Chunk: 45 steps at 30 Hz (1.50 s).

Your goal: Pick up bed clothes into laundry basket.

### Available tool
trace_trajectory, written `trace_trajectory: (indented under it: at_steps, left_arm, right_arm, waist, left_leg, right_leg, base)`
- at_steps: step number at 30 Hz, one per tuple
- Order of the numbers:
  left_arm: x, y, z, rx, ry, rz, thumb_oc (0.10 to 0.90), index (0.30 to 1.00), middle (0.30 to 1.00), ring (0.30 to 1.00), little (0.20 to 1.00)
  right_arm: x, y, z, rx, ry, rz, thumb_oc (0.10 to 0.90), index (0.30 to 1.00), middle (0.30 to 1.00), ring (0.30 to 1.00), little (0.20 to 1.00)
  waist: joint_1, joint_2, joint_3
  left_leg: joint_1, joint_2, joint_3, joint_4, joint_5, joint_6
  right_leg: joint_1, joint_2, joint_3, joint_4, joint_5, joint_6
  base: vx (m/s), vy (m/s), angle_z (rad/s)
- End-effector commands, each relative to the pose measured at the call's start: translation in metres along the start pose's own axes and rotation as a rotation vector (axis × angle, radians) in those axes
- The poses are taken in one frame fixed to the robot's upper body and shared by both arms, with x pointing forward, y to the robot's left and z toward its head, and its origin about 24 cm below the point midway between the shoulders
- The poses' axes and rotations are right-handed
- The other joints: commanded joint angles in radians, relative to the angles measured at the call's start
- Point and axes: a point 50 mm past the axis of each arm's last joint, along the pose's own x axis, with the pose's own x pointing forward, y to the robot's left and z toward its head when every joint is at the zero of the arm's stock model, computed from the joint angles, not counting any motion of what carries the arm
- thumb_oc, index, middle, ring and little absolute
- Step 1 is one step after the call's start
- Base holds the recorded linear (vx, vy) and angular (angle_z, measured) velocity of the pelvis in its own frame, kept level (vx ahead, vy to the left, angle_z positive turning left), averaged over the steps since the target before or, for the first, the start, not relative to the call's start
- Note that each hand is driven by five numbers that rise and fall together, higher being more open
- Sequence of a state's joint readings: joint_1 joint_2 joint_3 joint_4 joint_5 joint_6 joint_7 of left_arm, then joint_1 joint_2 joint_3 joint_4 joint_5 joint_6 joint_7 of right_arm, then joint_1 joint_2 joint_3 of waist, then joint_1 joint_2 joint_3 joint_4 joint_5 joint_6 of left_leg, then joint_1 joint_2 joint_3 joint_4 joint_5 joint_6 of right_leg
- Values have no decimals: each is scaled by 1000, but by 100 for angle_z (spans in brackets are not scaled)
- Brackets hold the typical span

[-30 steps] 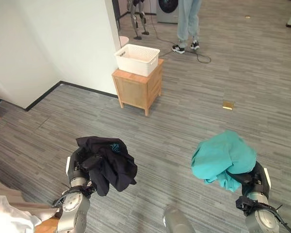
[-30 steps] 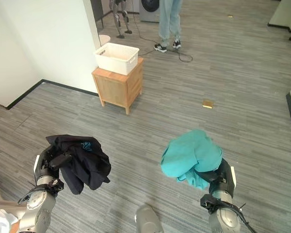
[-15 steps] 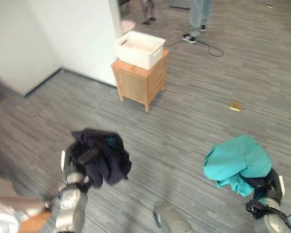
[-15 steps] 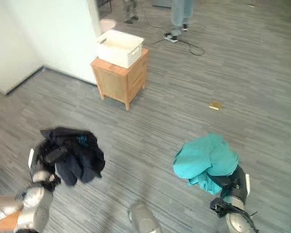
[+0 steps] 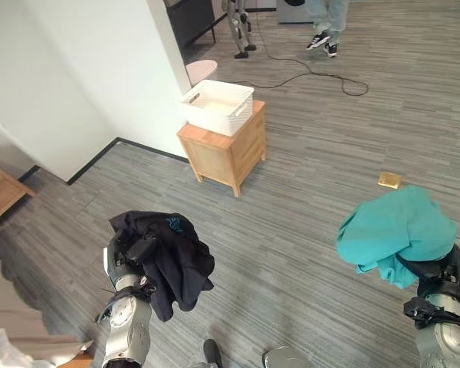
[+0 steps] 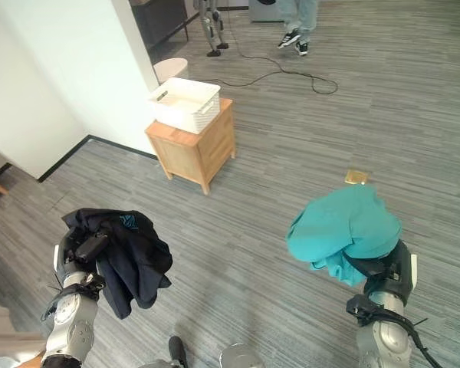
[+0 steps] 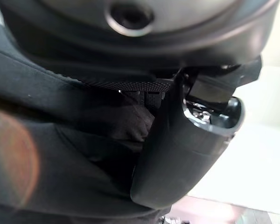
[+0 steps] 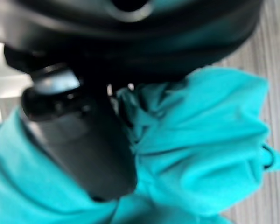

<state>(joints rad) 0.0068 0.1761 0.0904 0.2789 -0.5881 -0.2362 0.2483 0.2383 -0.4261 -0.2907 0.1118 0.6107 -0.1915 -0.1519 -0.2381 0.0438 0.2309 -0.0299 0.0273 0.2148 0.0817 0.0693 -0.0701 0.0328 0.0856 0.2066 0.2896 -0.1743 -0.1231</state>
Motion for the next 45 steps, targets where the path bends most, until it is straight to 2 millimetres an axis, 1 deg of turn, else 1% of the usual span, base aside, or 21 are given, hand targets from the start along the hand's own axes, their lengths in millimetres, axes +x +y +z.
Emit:
trace_trajectory:
  at_steps: [1,2,3,4,8,9,12,14,16,18,20,22,26,27,28,32,35,38,42,43,45]
  left_arm:
    - [22,-18,73,-12,-336,-114,400,300,300,300,300]
    - [23,-19,76,-3,-348,-114,400,300,300,300,300]
    - [23,-19,76,-3,-349,-113,400,300,300,300,300]
    - [25,-20,80,11,-362,-111,400,300,300,300,300]
    - [28,-25,81,26,-359,-141,400,300,300,300,300]
    - [29,-30,80,37,-349,-169,400,300,300,300,300]
    - [30,-32,81,50,-351,-179,400,300,300,300,300]
    - [31,-35,88,55,-376,-196,400,300,300,300,300]
    - [31,-35,89,50,-379,-197,400,300,300,300,300]
    - [31,-31,90,54,-384,-192,400,300,300,300,300]
    - [31,-30,90,56,-383,-192,400,300,300,300,300]
    - [31,-33,90,67,-382,-222,400,300,300,300,300]
    - [30,-33,86,71,-364,-225,400,300,300,300,300]
    - [29,-31,81,50,-342,-218,400,300,300,300,300]
    - [29,-31,81,49,-342,-218,400,300,300,300,300]
    - [24,-21,71,13,-300,-187,400,300,300,300,300]
    - [23,-22,70,16,-291,-191,400,300,300,300,300]
    - [22,-27,70,28,-292,-219,400,300,300,300,300]
    - [24,-39,75,31,-314,-261,400,300,300,300,300]
    - [24,-45,80,32,-338,-283,400,300,300,300,300]
    - [24,-44,85,42,-357,-283,400,300,300,300,300]
  right_arm:
    - [13,18,42,76,-247,51,400,300,300,300,300]
    - [13,22,42,68,-247,74,400,300,300,300,300]
    - [14,23,42,67,-248,74,400,300,300,300,300]
    - [16,27,43,39,-251,88,400,300,300,300,300]
    - [13,28,41,37,-247,96,400,300,300,300,300]
    - [11,26,37,43,-231,86,400,300,300,300,300]
    - [10,25,36,52,-231,78,400,300,300,300,300]
    - [15,30,42,61,-263,85,400,300,300,300,300]
    - [16,31,43,64,-267,89,400,300,300,300,300]
    - [17,32,47,66,-279,100,400,300,300,300,300]
    - [16,32,46,62,-273,104,400,300,300,300,300]
    - [13,26,44,47,-255,115,400,300,300,300,300]
    - [14,21,50,26,-270,107,400,300,300,300,300]
    - [18,20,59,15,-303,112,400,300,300,300,300]
    - [18,20,59,15,-303,112,400,300,300,300,300]
    - [23,18,75,-6,-353,122,400,300,300,300,300]
    - [23,16,75,-15,-349,117,400,300,300,300,300]
    - [20,11,73,-29,-335,105,400,300,300,300,300]
    - [17,11,74,-16,-348,104,400,300,300,300,300]
    - [17,11,72,3,-351,84,400,300,300,300,300]
    - [15,11,69,15,-347,73,400,300,300,300,300]
  waist:
    - [17,-17,-70]
    - [14,0,-65]
    - [16,-1,-65]
    - [5,4,-55]
    - [-15,1,-46]
    - [-33,-5,-48]
    - [-36,-7,-52]
    - [-25,1,-44]
    - [-20,1,-42]
    - [-16,-11,-37]
    - [-24,-15,-38]
    - [-43,-31,-51]
    - [-22,-38,-58]
    - [-6,-40,-51]
    - [-9,-39,-52]
    - [21,-64,-37]
    - [23,-72,-31]
    - [11,-72,-33]
    - [-10,-52,-32]
    - [-20,-43,-35]
    - [-19,-38,-37]
  left_leg:
    - [62,-11,15,-17,-56,12]
    - [91,-20,26,-57,-64,31]
    - [92,-22,28,-60,-63,32]
    - [115,-26,41,-82,-69,43]
    - [141,-34,39,-88,-80,55]
    - [154,-37,24,-83,-96,58]
    - [158,-37,22,-75,-113,58]
    - [149,-25,44,-47,-147,48]
    - [148,-21,48,-35,-161,43]
    - [179,-8,60,-23,-191,22]
    - [189,-2,47,-21,-197,15]
    - [191,17,-9,2,-196,-4]
    - [168,28,-30,23,-175,-14]
    - [134,52,-58,64,-111,-36]
    - [130,53,-61,66,-110,-37]
    - [50,101,-103,192,2,-70]
    - [28,103,-118,214,7,-70]
    - [44,120,-93,157,5,-66]
    - [72,119,-75,29,-35,-64]
    - [86,98,-69,-29,-73,-55]
    - [91,80,-65,-55,-90,-42]
  right_leg:
    - [6,-41,72,-97,44,157]
    - [-32,-49,68,3,49,187]
    - [-40,-49,70,17,43,187]
    - [-96,-54,76,104,55,212]
    - [-153,-53,98,212,66,217]
    - [-173,-53,132,263,77,223]
    - [-179,-73,140,271,73,225]
    - [-193,-156,124,196,65,229]
    - [-197,-173,110,147,73,236]
    - [-227,-228,47,25,124,265]
    - [-219,-231,53,-11,136,274]
    - [-180,-163,164,-31,105,274]
    - [-144,-164,112,-68,93,245]
    - [-122,-151,87,-72,80,220]
    - [-123,-150,83,-72,80,218]
    - [-72,-121,48,-90,64,164]
    - [-55,-112,38,-93,56,151]
    - [-60,-113,18,-95,53,148]
    - [-84,-129,2,-129,67,174]
    - [-97,-144,4,-170,100,195]
    - [-100,-157,9,-210,127,212]
  base:
    - [321,179,-18]
    - [250,138,-22]
    - [178,140,-40]
    - [54,59,-33]
    - [109,41,-16]
    - [119,-21,21]
    - [107,-36,12]
    - [77,-98,-8]
    - [96,-113,-29]
    - [198,-190,-34]
    - [151,-149,7]
    - [164,-246,42]
    - [40,-230,69]
    - [-15,-274,65]
    - [-32,-241,74]
    - [-12,-262,44]
    - [-7,-186,30]
    - [-20,-7,30]
    - [-61,90,24]
    - [-12,115,20]
    - [-18,153,1]
